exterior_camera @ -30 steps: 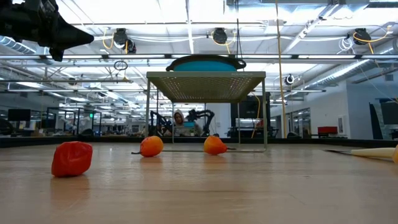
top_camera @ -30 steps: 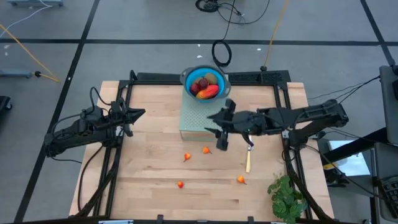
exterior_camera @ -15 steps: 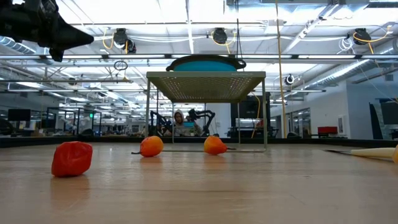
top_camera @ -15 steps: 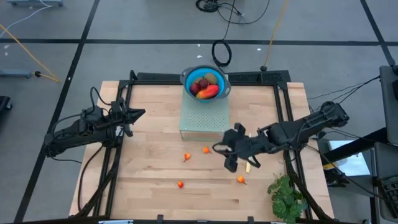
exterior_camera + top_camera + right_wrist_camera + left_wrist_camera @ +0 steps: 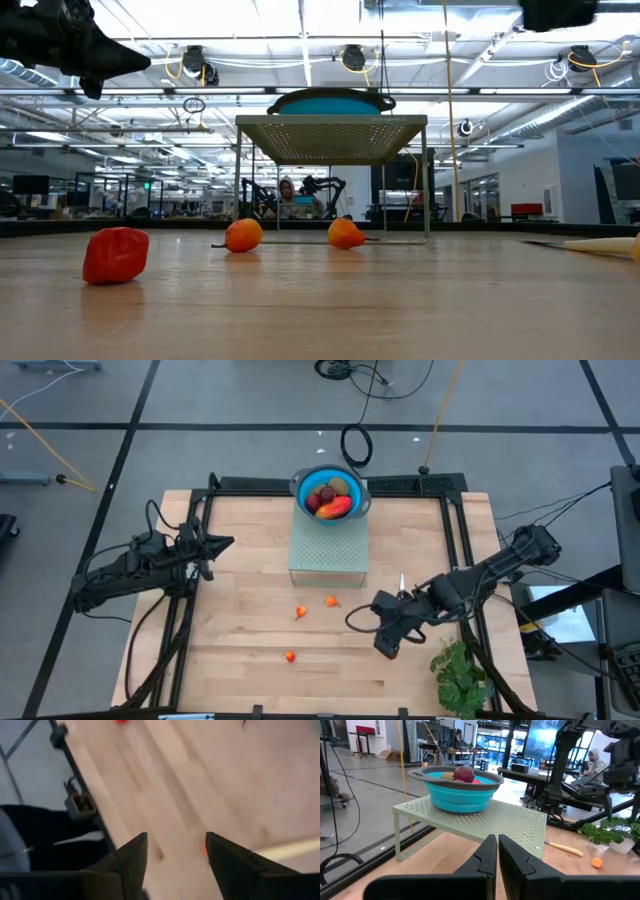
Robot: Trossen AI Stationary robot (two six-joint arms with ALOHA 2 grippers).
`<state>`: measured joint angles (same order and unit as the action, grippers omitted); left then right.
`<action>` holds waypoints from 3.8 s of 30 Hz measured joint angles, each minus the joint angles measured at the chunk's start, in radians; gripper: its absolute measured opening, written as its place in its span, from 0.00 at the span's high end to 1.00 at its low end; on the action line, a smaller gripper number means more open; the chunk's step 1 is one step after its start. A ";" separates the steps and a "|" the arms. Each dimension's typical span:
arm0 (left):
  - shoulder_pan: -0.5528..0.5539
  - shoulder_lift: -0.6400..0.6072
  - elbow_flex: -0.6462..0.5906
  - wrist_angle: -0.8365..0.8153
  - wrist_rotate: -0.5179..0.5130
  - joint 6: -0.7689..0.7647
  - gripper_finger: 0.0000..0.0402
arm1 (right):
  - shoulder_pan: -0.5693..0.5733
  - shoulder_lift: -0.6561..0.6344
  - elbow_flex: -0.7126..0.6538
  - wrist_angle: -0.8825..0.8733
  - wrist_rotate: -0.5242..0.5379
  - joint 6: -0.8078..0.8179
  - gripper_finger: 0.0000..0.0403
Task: Pick & Place Fruit
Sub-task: Put the peach into the blue strainer bowl on the shelf
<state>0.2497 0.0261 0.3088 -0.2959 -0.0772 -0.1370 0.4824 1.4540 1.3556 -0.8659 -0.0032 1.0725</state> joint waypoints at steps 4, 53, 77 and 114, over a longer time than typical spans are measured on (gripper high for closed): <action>0.000 0.000 0.000 0.000 0.001 -0.012 0.96 | 0.045 0.000 -0.030 0.000 -0.080 0.074 0.45; 0.000 0.000 0.000 -0.055 0.000 -0.065 0.96 | 0.168 -0.008 -0.491 0.459 -0.206 0.454 0.35; 0.000 0.000 0.000 -0.054 -0.001 -0.041 0.96 | 0.148 0.045 -0.489 0.449 -0.075 0.300 0.35; 0.000 0.000 0.000 -0.051 -0.003 -0.059 0.96 | 0.107 0.166 -0.488 0.460 -0.015 -0.038 0.62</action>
<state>0.2497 0.0261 0.3088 -0.3470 -0.0803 -0.1963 0.5896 1.6203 0.8673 -0.4062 -0.0185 1.0346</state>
